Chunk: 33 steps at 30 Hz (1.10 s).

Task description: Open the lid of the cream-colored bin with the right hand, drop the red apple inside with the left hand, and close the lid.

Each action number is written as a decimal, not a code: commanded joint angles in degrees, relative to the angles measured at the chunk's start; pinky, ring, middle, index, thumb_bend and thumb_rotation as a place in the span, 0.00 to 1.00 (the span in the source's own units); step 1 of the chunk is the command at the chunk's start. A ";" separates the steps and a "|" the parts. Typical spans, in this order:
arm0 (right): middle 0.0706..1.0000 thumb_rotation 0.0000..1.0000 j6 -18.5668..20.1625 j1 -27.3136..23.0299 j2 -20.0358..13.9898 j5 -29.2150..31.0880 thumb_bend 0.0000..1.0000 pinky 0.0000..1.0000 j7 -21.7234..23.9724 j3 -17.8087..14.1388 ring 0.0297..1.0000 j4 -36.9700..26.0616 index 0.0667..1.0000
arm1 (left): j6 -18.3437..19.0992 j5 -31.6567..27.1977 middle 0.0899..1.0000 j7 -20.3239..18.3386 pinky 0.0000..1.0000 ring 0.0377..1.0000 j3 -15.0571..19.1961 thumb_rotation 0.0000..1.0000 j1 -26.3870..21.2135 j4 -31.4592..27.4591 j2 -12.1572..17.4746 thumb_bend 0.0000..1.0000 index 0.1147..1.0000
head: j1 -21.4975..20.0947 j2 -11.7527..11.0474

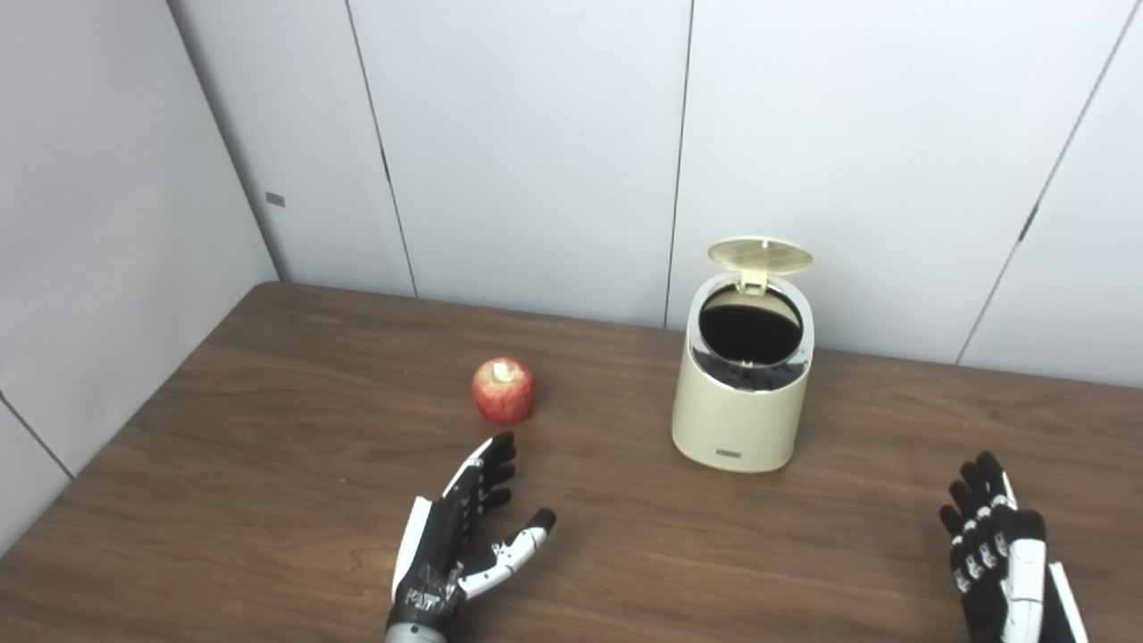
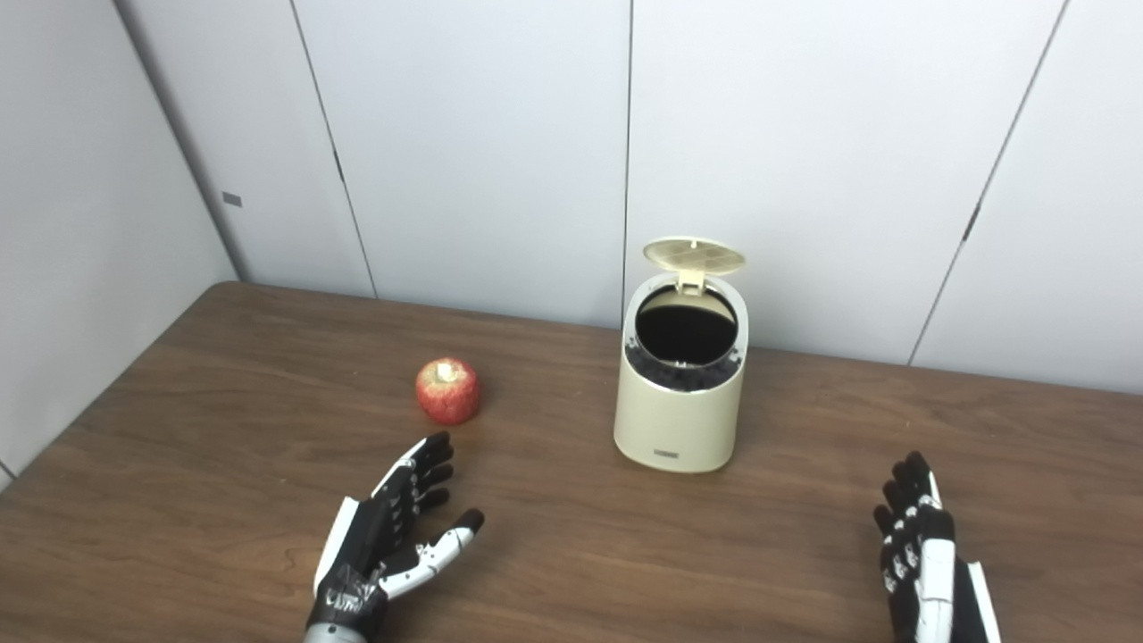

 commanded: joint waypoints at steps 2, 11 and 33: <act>1.00 1.00 -1.55 -1.34 -0.67 0.74 0.67 1.00 0.46 -0.52 1.00 -0.47 1.00 | 0.98 1.71 0.87 1.16 0.87 0.85 1.16 0.08 -2.64 -3.19 0.75 0.73 0.89 | 0.02 0.02; 1.00 1.00 -0.50 -1.35 -0.94 0.42 0.67 1.00 0.01 -0.50 1.00 -1.39 1.00 | 3.44 9.06 0.87 0.97 0.79 0.83 3.03 0.12 -7.60 -3.73 6.00 0.85 0.89 | 0.39 0.00; 1.00 1.00 5.97 -1.82 -0.27 2.91 0.66 1.00 0.14 -0.17 1.00 -5.41 1.00 | 19.33 28.31 0.89 -5.31 0.67 0.84 -4.53 0.24 -22.45 9.98 17.38 0.98 0.88 | -2.26 -1.79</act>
